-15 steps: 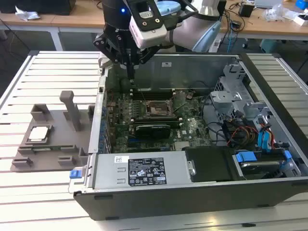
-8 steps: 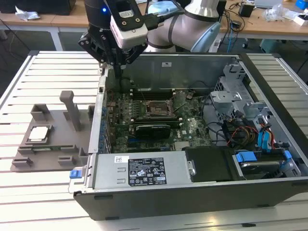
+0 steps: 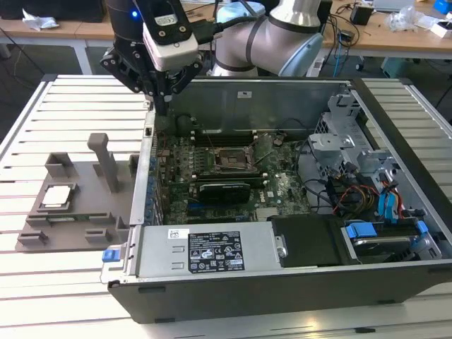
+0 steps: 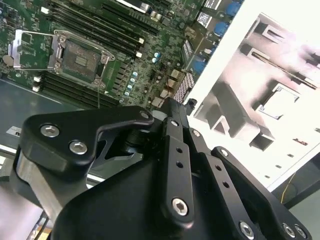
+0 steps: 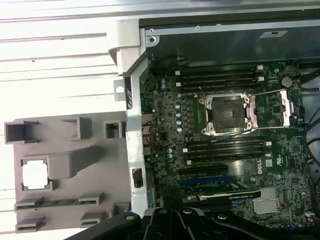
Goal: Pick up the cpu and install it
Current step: 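Reach for the cpu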
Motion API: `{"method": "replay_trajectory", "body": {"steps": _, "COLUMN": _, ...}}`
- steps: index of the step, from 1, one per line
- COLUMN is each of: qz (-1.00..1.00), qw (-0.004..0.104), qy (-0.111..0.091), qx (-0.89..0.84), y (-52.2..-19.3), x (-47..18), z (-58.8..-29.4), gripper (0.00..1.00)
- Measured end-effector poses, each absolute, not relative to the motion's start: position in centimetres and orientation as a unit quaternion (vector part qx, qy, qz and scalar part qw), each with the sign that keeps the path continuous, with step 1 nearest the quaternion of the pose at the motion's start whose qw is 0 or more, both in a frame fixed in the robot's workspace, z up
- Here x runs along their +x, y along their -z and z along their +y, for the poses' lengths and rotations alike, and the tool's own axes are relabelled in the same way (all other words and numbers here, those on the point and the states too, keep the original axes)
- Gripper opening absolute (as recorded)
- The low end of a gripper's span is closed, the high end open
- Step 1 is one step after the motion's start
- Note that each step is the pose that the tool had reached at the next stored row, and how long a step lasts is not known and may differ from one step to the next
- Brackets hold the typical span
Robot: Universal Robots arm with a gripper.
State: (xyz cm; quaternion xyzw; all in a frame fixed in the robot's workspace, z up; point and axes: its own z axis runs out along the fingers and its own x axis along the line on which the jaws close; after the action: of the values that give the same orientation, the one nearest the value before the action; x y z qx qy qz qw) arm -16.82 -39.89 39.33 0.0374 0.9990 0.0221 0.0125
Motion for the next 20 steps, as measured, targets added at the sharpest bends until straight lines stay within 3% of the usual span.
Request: {"method": "replay_trajectory", "body": {"steps": 20, "qz": 0.999, "qw": 0.012, "qy": -0.022, "qx": 0.037, "y": -39.3, "x": -21.1, "z": -39.9, "gripper": 0.11}}
